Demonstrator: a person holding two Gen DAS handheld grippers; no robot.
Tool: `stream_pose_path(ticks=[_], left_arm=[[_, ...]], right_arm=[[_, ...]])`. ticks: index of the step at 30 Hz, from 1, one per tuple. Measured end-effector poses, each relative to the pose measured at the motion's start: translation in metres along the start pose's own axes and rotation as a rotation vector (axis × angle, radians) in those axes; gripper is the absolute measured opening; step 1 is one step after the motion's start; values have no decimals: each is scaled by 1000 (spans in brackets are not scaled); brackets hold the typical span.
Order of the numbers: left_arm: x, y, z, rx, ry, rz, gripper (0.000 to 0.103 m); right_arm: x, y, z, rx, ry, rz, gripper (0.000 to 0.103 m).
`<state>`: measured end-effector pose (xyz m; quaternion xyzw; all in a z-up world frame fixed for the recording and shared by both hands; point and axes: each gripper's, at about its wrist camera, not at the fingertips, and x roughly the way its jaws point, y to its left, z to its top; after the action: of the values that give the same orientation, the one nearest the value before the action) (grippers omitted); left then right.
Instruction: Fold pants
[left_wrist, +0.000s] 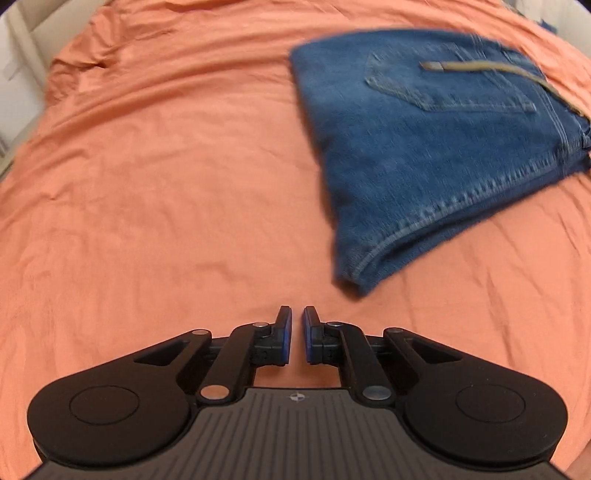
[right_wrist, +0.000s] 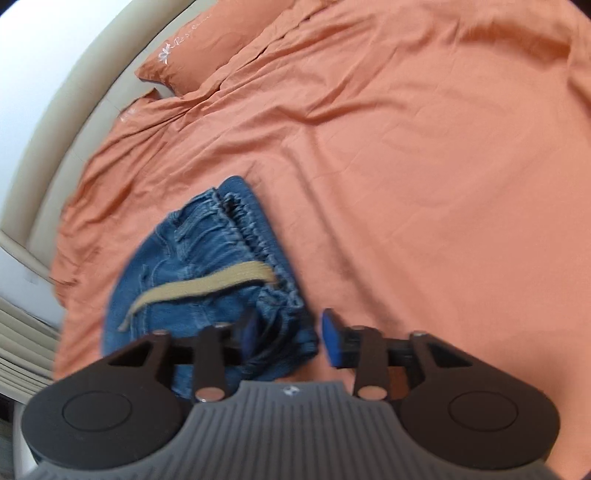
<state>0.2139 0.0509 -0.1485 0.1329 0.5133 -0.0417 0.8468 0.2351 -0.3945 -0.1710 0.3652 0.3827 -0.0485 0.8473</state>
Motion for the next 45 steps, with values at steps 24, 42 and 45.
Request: stream_pose_path(ticks=[24,42,45], left_arm=[[-7,-21,68,-142,-320,-143,36],[51,-16,76,-165,-233,-231,36],[33,-17,76,-136,-273,-214,41]], right_arm=[[-7,114,-44,-733,-221,36,37],[53,103,-54,-827,-49,-50,38],[37,107,-45,-792,-70,-15,40]])
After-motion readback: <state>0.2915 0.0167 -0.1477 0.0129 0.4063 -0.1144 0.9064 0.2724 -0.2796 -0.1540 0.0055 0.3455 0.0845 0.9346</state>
